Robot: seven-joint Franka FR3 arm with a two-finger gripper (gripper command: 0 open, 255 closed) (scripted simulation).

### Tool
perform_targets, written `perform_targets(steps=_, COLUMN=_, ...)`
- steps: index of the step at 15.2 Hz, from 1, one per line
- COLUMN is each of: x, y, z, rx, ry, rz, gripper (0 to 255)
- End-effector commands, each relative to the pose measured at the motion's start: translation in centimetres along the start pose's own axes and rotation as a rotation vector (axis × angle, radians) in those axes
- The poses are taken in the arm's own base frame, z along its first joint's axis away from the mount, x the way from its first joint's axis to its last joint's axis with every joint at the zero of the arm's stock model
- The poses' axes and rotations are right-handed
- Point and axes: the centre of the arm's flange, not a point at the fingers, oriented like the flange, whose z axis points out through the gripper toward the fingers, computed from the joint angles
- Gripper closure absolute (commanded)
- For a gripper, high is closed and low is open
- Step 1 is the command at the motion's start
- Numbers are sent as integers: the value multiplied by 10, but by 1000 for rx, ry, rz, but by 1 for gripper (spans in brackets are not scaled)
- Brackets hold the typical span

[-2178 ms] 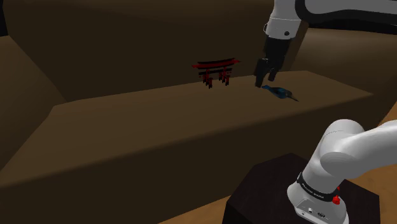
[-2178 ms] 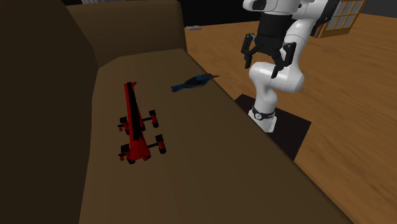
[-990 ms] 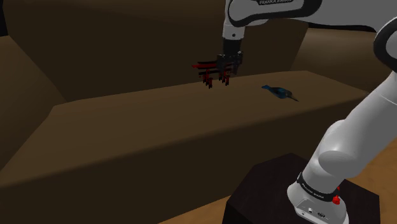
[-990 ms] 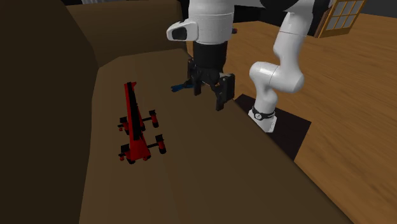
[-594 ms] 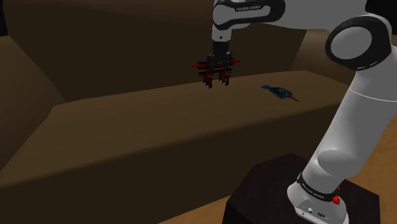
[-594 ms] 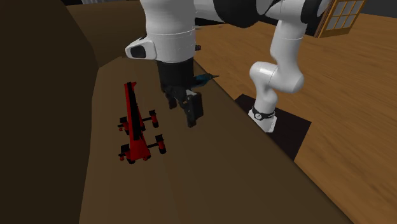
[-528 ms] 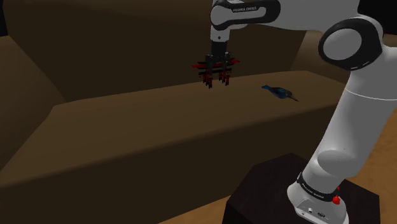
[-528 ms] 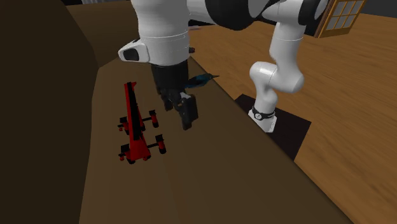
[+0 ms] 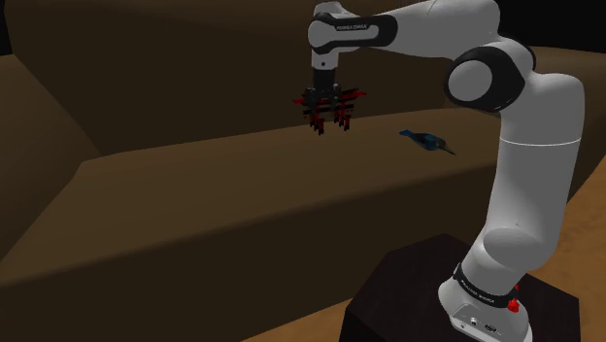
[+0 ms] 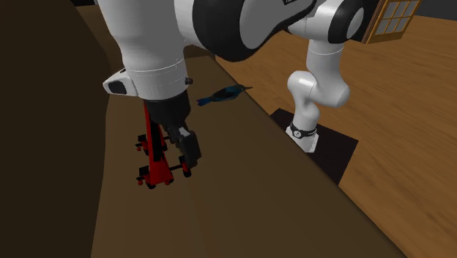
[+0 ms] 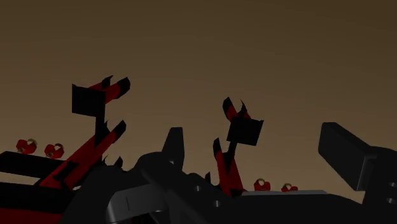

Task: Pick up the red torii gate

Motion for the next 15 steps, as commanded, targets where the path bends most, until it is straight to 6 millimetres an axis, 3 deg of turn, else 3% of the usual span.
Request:
perform_targets(steps=1, x=1, y=0, z=10, rx=0, ry=0, rz=0, gripper=0)
perform_targets(steps=3, x=1, y=1, z=23, rx=0, ry=0, rz=0, gripper=0)
perform_targets(steps=5, x=1, y=1, z=23, rx=0, ry=0, rz=0, gripper=0)
perform_targets(steps=6, x=1, y=1, z=23, rx=0, ry=0, rz=0, gripper=255)
perform_targets(steps=15, x=1, y=1, z=23, rx=0, ry=0, rz=0, gripper=255)
